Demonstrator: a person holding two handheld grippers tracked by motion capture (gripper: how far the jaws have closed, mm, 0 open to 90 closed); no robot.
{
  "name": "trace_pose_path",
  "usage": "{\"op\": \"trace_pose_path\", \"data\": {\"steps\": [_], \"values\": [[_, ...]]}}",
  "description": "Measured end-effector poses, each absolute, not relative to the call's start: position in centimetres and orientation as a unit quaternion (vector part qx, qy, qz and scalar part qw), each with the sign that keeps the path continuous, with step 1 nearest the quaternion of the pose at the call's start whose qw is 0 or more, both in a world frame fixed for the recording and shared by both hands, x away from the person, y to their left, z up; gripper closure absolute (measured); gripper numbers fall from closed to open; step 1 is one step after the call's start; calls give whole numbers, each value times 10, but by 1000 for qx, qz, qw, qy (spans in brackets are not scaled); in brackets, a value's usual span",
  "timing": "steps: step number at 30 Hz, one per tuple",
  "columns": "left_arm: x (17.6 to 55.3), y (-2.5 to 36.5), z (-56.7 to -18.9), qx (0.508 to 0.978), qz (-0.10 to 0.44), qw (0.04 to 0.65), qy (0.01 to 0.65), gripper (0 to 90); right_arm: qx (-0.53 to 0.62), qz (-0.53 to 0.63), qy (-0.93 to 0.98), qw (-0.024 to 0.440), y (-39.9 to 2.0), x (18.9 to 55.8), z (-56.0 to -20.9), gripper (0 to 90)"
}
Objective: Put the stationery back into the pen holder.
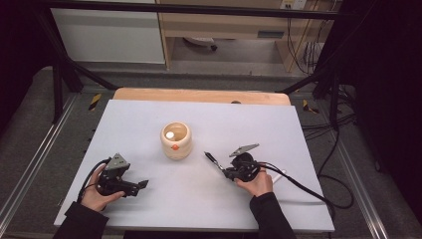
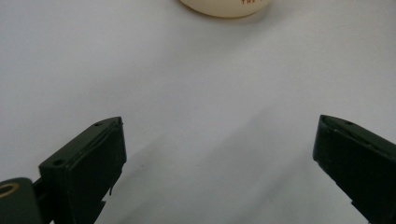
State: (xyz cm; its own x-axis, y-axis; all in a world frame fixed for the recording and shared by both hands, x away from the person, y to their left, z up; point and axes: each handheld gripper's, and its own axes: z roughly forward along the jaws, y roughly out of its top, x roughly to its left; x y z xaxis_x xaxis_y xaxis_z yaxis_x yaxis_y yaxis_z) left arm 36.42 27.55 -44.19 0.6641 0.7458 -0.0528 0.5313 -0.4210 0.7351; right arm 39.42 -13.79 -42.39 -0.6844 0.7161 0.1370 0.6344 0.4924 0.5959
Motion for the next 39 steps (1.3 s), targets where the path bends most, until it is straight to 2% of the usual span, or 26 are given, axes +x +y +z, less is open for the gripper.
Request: {"op": "trace_pose_path", "data": {"steps": [17,39], "values": [[359,254,-437,849,154,372,342,38,339,323,883,29,-142,386,-414,808],[352,207,-425,895,228,327,203,54,282,327,902,5,-128,378,-397,808]]}}
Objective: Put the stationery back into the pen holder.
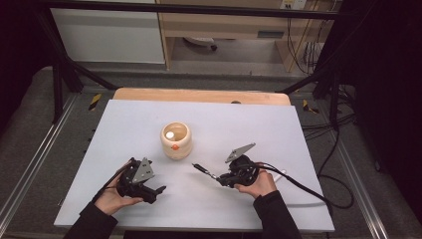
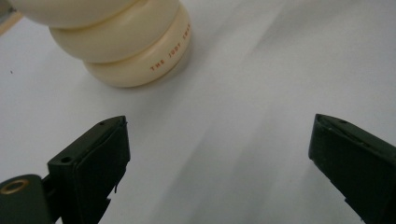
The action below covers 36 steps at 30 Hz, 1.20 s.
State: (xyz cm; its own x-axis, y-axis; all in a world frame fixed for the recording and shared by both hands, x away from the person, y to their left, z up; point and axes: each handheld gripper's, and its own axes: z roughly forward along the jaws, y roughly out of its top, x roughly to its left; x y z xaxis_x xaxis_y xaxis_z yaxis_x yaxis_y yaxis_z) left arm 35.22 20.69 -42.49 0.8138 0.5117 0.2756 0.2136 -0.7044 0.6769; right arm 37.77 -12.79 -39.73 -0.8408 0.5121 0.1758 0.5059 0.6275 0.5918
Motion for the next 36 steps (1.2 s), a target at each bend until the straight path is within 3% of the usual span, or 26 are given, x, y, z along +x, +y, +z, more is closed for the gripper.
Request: {"op": "trace_pose_path", "data": {"steps": [22,36], "values": [[347,168,-420,909,302,281,60,63,252,315,915,-14,-108,377,-390,808],[342,148,-418,905,344,248,-16,152,239,311,920,-21,-98,378,-388,807]]}}
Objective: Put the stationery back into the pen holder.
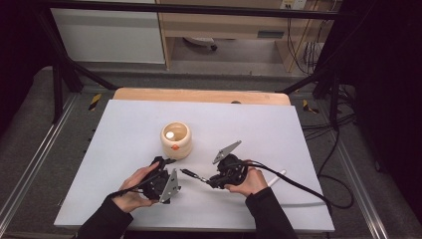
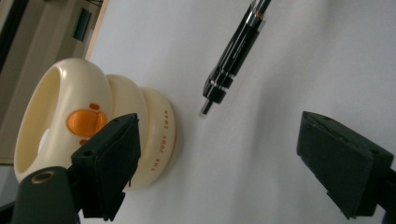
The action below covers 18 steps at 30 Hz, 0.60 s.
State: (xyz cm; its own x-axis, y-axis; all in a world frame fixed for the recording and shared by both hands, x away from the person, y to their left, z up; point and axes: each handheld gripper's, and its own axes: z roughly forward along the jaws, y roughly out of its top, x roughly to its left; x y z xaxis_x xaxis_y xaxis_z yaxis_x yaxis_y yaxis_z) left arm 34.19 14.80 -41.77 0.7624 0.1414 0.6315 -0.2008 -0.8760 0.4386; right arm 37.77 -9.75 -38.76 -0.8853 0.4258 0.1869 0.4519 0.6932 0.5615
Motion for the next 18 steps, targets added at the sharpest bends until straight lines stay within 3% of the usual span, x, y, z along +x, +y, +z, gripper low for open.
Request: {"op": "trace_pose_path", "data": {"steps": [18], "values": [[335,125,-421,878,402,228,-120,418,-229,-310,-922,21,-83,380,-381,808]]}}
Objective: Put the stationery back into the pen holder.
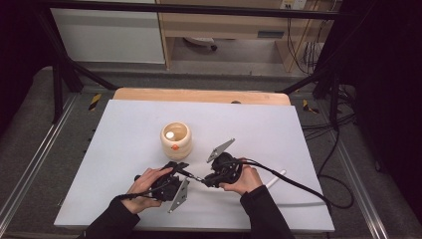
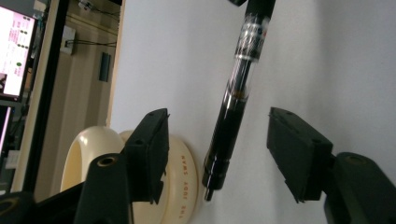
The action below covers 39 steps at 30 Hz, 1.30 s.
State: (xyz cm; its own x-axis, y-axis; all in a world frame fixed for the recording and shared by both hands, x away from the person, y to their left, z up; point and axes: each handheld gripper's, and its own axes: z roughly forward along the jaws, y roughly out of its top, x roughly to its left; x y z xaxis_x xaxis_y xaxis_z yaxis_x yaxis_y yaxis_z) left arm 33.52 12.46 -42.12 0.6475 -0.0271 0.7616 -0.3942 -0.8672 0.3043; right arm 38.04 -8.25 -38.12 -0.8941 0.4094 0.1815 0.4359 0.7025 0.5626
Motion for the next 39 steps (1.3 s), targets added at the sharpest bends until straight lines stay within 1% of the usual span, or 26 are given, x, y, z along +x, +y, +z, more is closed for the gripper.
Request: {"op": "trace_pose_path", "data": {"steps": [5,10,22,29,31,39], "values": [[334,120,-423,873,412,219,-142,513,-233,-310,-922,21,-80,381,-380,808],[333,115,-426,864,423,220,-159,588,-234,-309,-922,20,-80,382,-380,808],[333,107,-429,852,437,217,-191,711,-236,-314,-920,17,-80,381,-378,808],[332,106,-430,846,447,202,-210,771,-238,-314,-919,19,-80,380,-378,808],[332,105,-431,844,447,208,-211,777,-238,-314,-919,19,-80,381,-378,808],[331,105,-431,839,456,192,-226,785,-239,-314,-919,21,-80,381,-378,808]]}}
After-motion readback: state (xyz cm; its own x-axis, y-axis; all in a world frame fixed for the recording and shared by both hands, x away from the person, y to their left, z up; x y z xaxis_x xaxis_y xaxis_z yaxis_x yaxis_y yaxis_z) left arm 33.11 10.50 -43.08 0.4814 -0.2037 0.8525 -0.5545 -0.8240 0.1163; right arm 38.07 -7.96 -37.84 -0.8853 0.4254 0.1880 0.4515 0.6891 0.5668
